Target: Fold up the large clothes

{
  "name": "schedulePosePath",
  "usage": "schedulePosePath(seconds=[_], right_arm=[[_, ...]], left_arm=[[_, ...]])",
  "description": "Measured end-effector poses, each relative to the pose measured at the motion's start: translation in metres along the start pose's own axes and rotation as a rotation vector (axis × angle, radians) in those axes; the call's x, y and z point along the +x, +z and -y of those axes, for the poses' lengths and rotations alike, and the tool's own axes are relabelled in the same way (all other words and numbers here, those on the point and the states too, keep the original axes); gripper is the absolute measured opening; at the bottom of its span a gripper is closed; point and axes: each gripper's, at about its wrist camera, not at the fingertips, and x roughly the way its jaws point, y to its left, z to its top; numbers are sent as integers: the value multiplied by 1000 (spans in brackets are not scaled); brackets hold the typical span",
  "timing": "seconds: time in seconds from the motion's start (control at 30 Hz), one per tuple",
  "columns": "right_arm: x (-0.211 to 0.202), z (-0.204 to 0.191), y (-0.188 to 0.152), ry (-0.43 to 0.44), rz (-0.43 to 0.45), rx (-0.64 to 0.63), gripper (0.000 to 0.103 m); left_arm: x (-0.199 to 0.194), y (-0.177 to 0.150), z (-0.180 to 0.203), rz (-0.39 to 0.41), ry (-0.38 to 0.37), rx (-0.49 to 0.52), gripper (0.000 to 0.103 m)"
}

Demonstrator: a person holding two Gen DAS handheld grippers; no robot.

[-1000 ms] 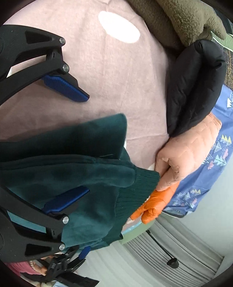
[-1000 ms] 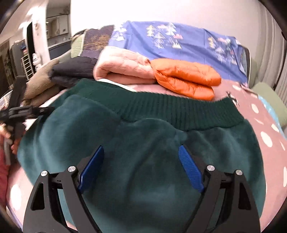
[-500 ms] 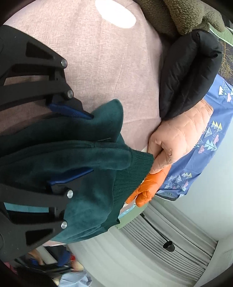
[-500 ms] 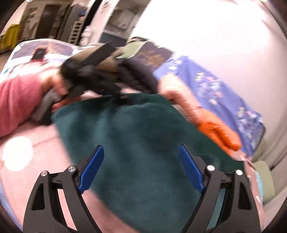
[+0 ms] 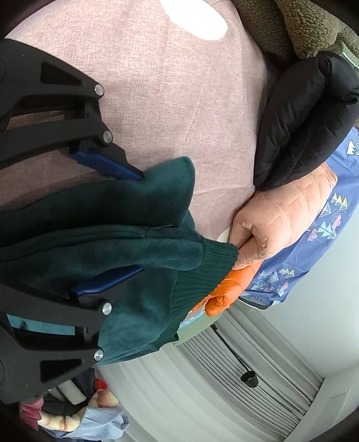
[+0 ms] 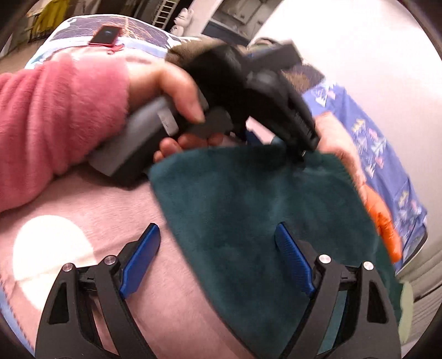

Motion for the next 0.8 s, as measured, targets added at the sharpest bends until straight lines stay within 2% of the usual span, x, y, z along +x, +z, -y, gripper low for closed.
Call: schedulePosePath(seconds=[0.13,0.23,0.4,0.5,0.53,0.57,0.6,0.67,0.8], right_arm=[[5,7,3,1,-7,42,86],[7,2,6,-43,15,18,86],[15,-4,15,-89,60,-40,77],[15,-10,17,-83,74,-86,56],[11,-10,16,-69,88,-87,44],[6,-7,15,-57,100,-72,29],[2,-3,15,-51,110,-48,21],[-10,16,17,5,124,49,15],[-33,48,15,64,175,197,13]], left_arm=[[1,0,-1,-2,-1,-2,66],[1,1,0,-3,-2,-4,66],[2,2,2,-2,6,4,67],[4,3,2,-5,6,7,67],[4,3,2,-8,2,10,65],[4,4,3,-11,-4,13,59],[4,4,4,-13,-14,18,52],[2,5,9,-9,-3,42,43],[-10,14,27,19,2,75,36]])
